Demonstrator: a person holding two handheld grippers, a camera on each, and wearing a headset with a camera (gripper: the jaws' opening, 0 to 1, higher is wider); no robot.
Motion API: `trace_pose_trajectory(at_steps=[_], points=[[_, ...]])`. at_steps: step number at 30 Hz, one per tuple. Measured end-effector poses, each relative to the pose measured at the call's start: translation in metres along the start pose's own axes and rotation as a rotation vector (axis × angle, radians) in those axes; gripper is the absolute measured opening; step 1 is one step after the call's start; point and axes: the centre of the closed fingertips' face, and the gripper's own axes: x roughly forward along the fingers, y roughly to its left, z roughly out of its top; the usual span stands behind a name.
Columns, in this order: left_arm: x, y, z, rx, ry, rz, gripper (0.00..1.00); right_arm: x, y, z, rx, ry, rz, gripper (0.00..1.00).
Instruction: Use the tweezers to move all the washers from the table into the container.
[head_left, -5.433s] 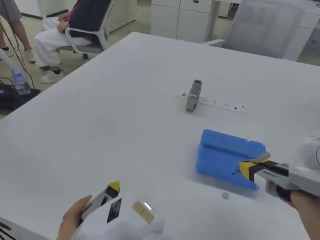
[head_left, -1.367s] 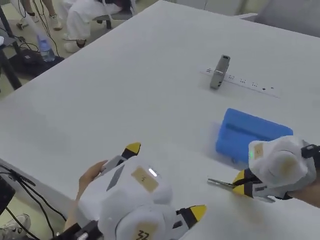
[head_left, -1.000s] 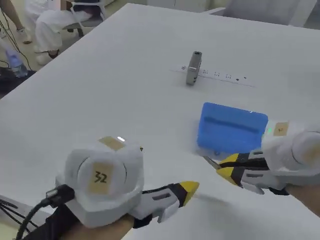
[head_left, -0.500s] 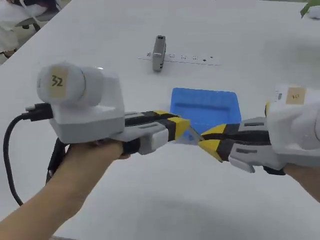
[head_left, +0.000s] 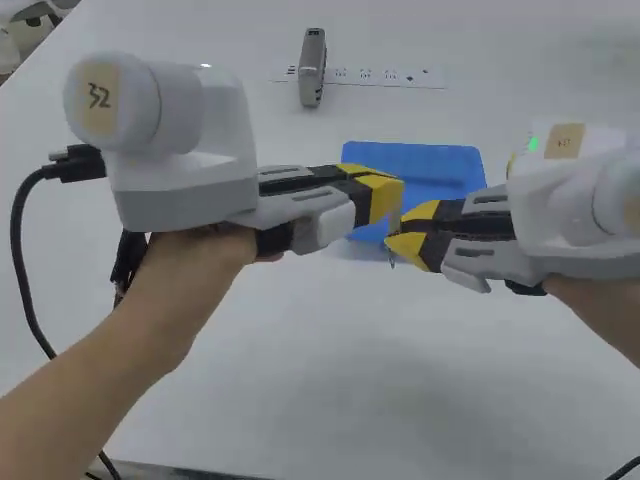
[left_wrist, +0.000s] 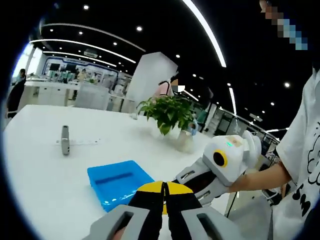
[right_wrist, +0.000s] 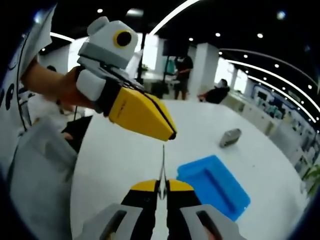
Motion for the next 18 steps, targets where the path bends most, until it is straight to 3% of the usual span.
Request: trace_pose_trajectory(at_steps=[5, 8, 9, 10, 12, 15, 16, 18], points=[[0.014, 0.010, -0.011, 0.015, 0.027, 0.000, 0.00, 0.010, -0.010, -0.007, 0.034, -0.016, -0.004, 0.02], [0.016, 0.017, -0.012, 0.011, 0.018, 0.014, 0.00, 0.016, -0.016, -0.016, -0.016, 0.013, -0.025, 0.02], [0.018, 0.020, -0.013, 0.015, 0.022, 0.024, 0.00, 0.017, -0.018, -0.018, -0.030, 0.018, -0.030, 0.02], [0.019, 0.028, -0.015, 0.033, 0.026, 0.070, 0.00, 0.019, -0.019, -0.020, -0.046, 0.027, -0.029, 0.02], [0.023, 0.025, -0.023, 0.050, 0.062, 0.026, 0.09, 0.022, -0.021, -0.023, -0.054, 0.033, -0.025, 0.03], [0.030, 0.028, -0.029, 0.043, 0.083, 0.034, 0.19, 0.025, -0.024, -0.025, -0.054, 0.030, -0.024, 0.03], [0.032, 0.030, -0.034, 0.049, 0.105, 0.033, 0.21, 0.026, -0.025, -0.026, -0.055, 0.030, -0.026, 0.03], [0.034, 0.033, -0.036, 0.052, 0.108, 0.048, 0.16, 0.028, -0.029, -0.029, -0.045, 0.027, -0.025, 0.03]])
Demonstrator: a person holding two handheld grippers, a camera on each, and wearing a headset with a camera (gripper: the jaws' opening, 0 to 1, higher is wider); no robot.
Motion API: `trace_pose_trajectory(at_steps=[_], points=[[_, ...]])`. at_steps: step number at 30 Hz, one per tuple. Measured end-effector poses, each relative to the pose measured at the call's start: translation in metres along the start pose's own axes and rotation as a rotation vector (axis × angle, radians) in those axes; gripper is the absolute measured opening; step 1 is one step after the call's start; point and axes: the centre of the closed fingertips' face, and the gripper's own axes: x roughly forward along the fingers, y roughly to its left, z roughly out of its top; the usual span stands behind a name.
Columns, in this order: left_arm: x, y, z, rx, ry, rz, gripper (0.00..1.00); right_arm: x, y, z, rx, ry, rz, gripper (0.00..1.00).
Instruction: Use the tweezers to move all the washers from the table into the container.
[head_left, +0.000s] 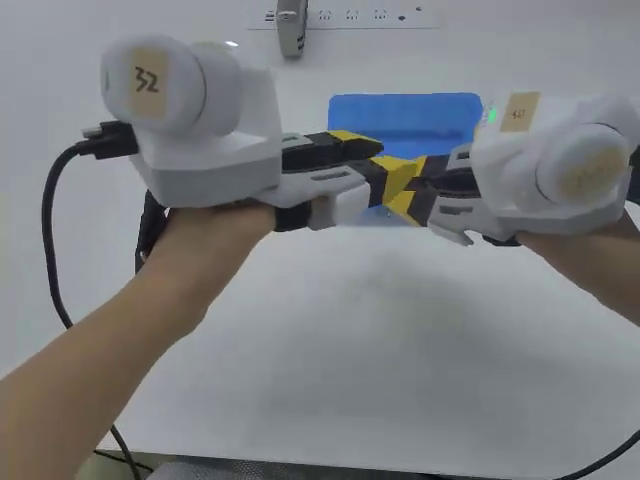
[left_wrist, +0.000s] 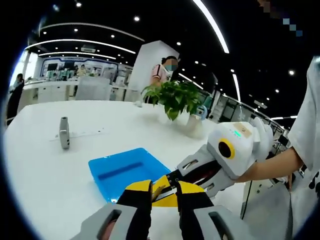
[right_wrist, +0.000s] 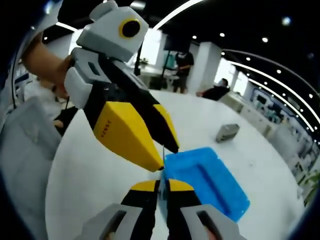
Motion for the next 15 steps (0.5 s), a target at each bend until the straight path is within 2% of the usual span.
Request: trace_pose_trajectory(at_steps=[2, 5, 7, 15], points=[[0.002, 0.004, -0.002, -0.011, 0.008, 0.018, 0.05, 0.002, 0.000, -0.001, 0.023, -0.010, 0.007, 0.03], [0.005, 0.007, -0.003, 0.003, 0.017, 0.034, 0.04, 0.005, -0.001, -0.003, 0.022, -0.006, 0.004, 0.03], [0.003, 0.009, -0.001, 0.031, 0.013, 0.044, 0.03, 0.005, -0.002, -0.002, 0.026, -0.011, 0.001, 0.03], [0.005, 0.016, -0.002, 0.016, 0.014, 0.054, 0.03, 0.009, -0.005, -0.001, 0.036, -0.009, -0.001, 0.03]])
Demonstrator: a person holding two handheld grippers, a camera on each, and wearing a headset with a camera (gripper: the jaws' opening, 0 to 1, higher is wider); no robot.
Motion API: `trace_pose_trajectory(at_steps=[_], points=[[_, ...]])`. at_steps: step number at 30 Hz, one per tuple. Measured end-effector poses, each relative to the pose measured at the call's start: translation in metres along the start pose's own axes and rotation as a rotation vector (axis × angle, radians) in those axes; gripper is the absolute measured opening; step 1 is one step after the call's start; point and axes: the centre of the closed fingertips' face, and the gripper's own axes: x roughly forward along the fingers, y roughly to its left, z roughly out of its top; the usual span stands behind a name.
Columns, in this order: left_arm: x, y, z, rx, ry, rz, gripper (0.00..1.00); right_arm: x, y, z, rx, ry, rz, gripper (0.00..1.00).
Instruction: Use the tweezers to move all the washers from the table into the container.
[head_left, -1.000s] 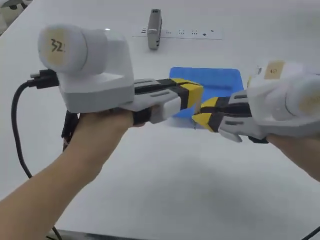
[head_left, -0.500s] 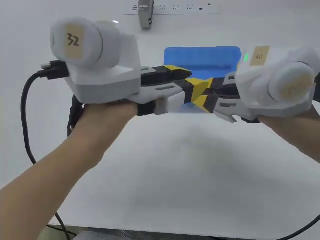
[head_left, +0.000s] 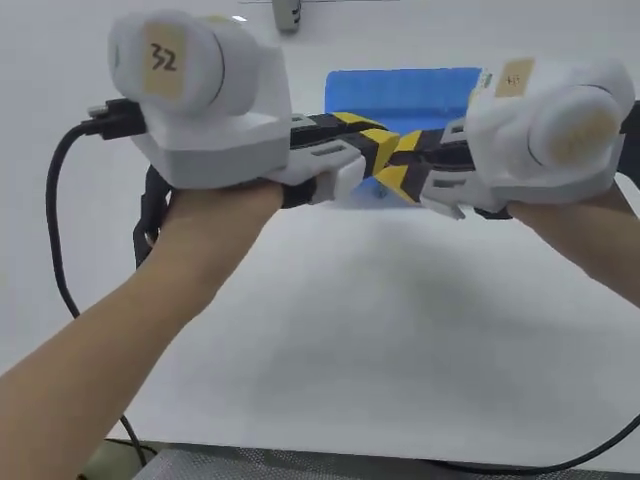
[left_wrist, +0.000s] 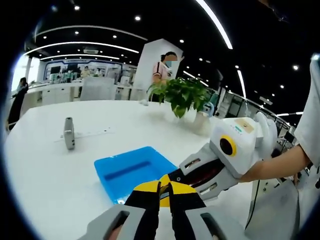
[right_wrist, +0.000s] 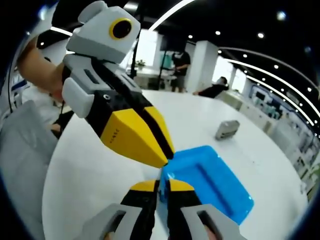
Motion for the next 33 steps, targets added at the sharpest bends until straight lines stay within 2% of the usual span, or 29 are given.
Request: trace_pose_trajectory(at_steps=[8, 11, 20, 33], points=[[0.0020, 0.0051, 0.0018, -0.026, 0.000, -0.009, 0.03, -0.0004, 0.0004, -0.0004, 0.034, 0.005, 0.014, 0.03], [0.0020, 0.0025, 0.0026, -0.031, 0.001, -0.007, 0.03, -0.0004, 0.0019, -0.0003, 0.052, 0.001, 0.023, 0.04], [0.0048, 0.0022, 0.0014, 0.018, 0.008, -0.001, 0.03, 0.0021, 0.0011, -0.0006, 0.053, -0.001, 0.027, 0.04], [0.0038, 0.0006, -0.0017, 0.045, 0.015, 0.002, 0.03, 0.0058, 0.0019, 0.0003, 0.032, 0.008, 0.032, 0.04]])
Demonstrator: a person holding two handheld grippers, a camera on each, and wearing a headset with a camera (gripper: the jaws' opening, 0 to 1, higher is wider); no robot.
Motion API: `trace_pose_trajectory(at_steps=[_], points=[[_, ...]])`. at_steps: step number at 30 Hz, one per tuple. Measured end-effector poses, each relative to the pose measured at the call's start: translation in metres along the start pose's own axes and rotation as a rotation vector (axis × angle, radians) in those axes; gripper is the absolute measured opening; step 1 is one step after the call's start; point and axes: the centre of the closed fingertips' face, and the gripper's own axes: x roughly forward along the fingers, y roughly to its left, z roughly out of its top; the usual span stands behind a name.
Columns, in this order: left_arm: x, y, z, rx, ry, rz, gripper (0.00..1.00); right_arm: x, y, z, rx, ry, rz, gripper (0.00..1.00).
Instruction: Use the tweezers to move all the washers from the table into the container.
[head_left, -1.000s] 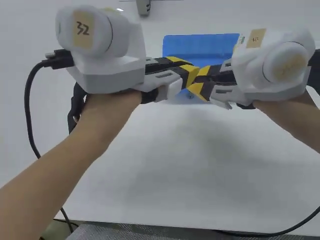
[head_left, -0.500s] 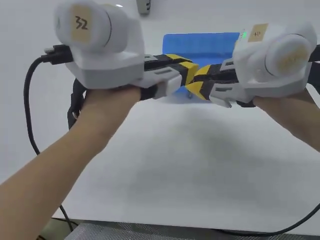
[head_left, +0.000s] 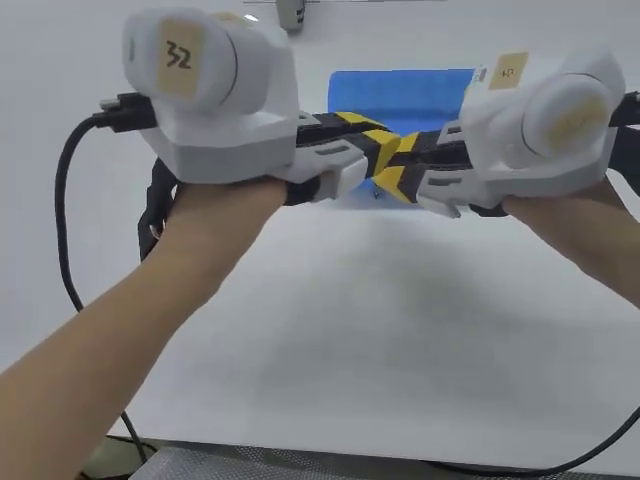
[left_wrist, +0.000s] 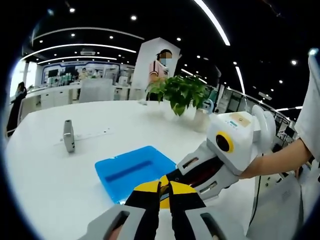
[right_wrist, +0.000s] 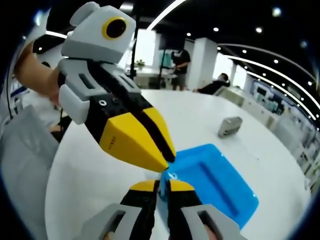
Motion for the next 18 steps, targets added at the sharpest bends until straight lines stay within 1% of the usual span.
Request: trace_pose_trajectory(at_steps=[2, 3, 5, 6, 7, 8, 10, 13, 16, 18], points=[[-0.0003, -0.0004, -0.0003, 0.010, 0.001, 0.002, 0.03, 0.0003, 0.0009, 0.0002, -0.002, 0.000, 0.002, 0.04], [-0.0002, -0.0005, -0.0004, 0.003, -0.001, -0.002, 0.03, 0.0008, 0.0008, -0.0002, 0.003, 0.002, 0.004, 0.04], [0.0003, -0.0018, -0.0012, -0.009, 0.000, -0.011, 0.03, 0.0029, 0.0012, -0.0036, 0.011, 0.027, 0.002, 0.04], [0.0002, -0.0020, -0.0009, -0.008, 0.000, -0.013, 0.03, 0.0034, 0.0015, -0.0057, -0.005, 0.042, -0.004, 0.04], [0.0003, -0.0025, -0.0009, -0.004, 0.001, -0.014, 0.03, 0.0041, 0.0009, -0.0063, -0.059, 0.052, -0.016, 0.04], [0.0003, -0.0021, -0.0010, -0.002, 0.000, -0.013, 0.03, 0.0042, 0.0025, -0.0055, -0.050, 0.052, -0.019, 0.04], [0.0001, -0.0026, -0.0015, -0.005, -0.002, -0.015, 0.03, 0.0024, 0.0029, -0.0052, -0.058, 0.054, -0.023, 0.04], [-0.0004, -0.0036, -0.0023, -0.025, -0.002, -0.022, 0.03, 0.0011, 0.0020, -0.0061, -0.045, 0.054, -0.023, 0.03], [-0.0010, -0.0062, -0.0037, -0.019, 0.005, -0.024, 0.03, -0.0002, 0.0032, -0.0074, -0.048, 0.061, -0.020, 0.03], [-0.0023, -0.0102, -0.0034, -0.015, 0.006, -0.028, 0.03, -0.0039, 0.0055, -0.0079, -0.058, 0.067, -0.024, 0.03]])
